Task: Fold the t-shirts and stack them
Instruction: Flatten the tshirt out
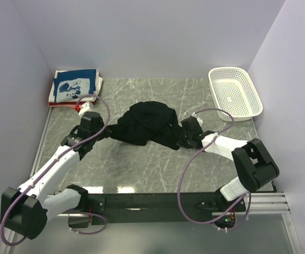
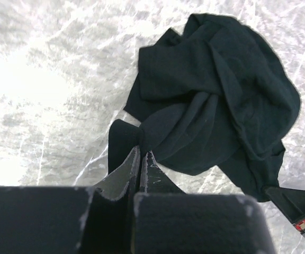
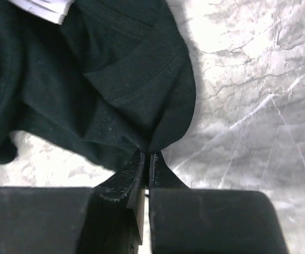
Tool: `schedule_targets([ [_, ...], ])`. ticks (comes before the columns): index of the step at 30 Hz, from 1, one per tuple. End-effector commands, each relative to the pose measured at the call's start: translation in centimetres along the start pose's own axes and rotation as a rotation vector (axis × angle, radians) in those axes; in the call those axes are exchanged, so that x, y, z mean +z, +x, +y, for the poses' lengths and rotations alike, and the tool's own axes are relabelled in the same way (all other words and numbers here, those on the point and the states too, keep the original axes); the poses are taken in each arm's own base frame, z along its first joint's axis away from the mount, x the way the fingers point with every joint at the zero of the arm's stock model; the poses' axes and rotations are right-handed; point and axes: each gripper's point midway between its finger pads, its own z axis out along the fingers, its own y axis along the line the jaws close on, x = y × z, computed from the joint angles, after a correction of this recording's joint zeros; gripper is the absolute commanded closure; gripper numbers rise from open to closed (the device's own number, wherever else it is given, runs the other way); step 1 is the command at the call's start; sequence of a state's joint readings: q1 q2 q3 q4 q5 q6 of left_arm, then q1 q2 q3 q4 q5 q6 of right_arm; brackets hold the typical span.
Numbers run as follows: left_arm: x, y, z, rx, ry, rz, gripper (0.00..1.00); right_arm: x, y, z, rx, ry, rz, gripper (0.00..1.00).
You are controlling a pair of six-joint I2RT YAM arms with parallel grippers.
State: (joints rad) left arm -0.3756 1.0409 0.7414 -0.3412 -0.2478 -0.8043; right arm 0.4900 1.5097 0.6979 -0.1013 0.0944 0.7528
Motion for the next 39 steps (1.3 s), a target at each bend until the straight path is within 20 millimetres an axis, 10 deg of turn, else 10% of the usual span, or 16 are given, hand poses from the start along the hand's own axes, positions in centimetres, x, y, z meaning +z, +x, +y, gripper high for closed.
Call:
schedule_targets([
  [1, -2.2, -3.7, -1.8, 0.042, 0.046, -0.08, 1.0, -3.6, -4.3, 2.8, -0.004, -0.081, -0.089, 1.0],
  [11, -10.0, -15.0, -3.8, 0.042, 0.056, -0.355, 1.0, -21.4, -18.0, 4.1, 0.07, -0.315, -0.414, 1.0],
  [16, -16.1, -20.4, -6.1, 0.001, 0.121, -0.494, 1.0, -28.4, -20.3, 4.6, 0.071, -0.387, -0.516, 1.0],
  [26, -28.1, -25.0, -5.8, -0.1, 0.206, -0.707, 1.0, -43.0, -21.8, 5.0, 0.075, -0.473, -0.796, 1.0],
  [31, -32.4, -26.2, -5.2, -0.141, 0.248, -0.804, 1.0, -46.8, -21.3, 5.9, 0.081, -0.551, -0.86, 1.0],
  [35, -31.5, -27.9, -6.6, -0.116, 0.239, -0.826, 1.0, -48.0, -22.4, 7.3, 0.08, -0.62, -0.886, 1.0],
  [39, -27.3, -29.2, -9.0, -0.086, 0.244, -0.816, 1.0, -45.0, -25.6, 8.9, 0.085, -0.659, -0.855, 1.0],
])
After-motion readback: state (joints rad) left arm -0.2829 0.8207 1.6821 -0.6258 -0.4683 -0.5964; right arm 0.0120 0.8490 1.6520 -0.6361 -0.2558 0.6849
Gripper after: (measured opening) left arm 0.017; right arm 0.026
